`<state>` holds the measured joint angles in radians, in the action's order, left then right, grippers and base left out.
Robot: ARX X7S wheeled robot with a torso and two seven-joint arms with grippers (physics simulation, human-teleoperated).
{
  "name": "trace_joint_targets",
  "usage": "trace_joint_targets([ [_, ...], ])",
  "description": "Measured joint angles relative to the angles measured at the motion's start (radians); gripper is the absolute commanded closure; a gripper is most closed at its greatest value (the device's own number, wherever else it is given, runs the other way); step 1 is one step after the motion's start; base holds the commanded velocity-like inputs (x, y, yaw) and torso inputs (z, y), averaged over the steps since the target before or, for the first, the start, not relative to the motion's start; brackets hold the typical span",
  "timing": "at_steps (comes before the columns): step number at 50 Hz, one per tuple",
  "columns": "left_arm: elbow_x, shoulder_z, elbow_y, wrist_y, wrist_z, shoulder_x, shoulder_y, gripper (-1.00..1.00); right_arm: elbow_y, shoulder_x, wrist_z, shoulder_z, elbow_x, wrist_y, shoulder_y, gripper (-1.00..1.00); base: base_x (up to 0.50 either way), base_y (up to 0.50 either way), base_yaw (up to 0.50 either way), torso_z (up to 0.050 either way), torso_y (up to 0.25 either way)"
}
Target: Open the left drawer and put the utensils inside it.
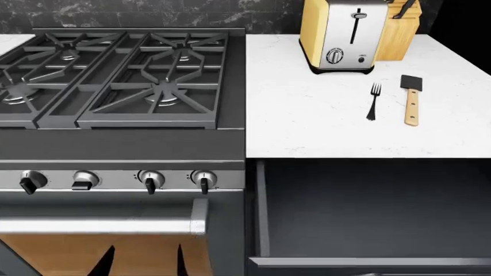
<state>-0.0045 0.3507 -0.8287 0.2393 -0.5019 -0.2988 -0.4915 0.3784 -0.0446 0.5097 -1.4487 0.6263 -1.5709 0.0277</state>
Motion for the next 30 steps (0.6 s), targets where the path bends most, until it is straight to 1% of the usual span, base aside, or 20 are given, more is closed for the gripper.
trace_joint_targets([
  [12, -0.017, -0.009, 0.016, -0.038, -0.012, -0.012, -0.013, -1.0, 0.025, 0.006, -0.001, -0.014, 0.022, 0.0, -0.033, 1.0, 0.0, -0.01, -0.01, 0.002, 0.003],
  [13, -0.018, -0.009, 0.018, -0.04, -0.013, -0.013, -0.013, -1.0, 0.027, 0.006, -0.002, -0.014, 0.023, 0.0, -0.035, -1.0, -0.01, -0.01, -0.01, 0.0, 0.01],
  [17, -0.021, -0.009, 0.022, -0.049, -0.016, -0.016, -0.015, -1.0, 0.057, -0.011, -0.007, -0.039, 0.025, 0.042, -0.039, -1.0, 0.0, 0.0, 0.0, 0.0, 0.0],
  [30, -0.005, 0.007, 0.013, -0.077, -0.034, -0.028, -0.043, -1.0, 0.086, -0.003, 0.035, 0.014, 0.056, 0.115, -0.101, -1.0, 0.0, 0.0, 0.0, 0.002, 0.002],
])
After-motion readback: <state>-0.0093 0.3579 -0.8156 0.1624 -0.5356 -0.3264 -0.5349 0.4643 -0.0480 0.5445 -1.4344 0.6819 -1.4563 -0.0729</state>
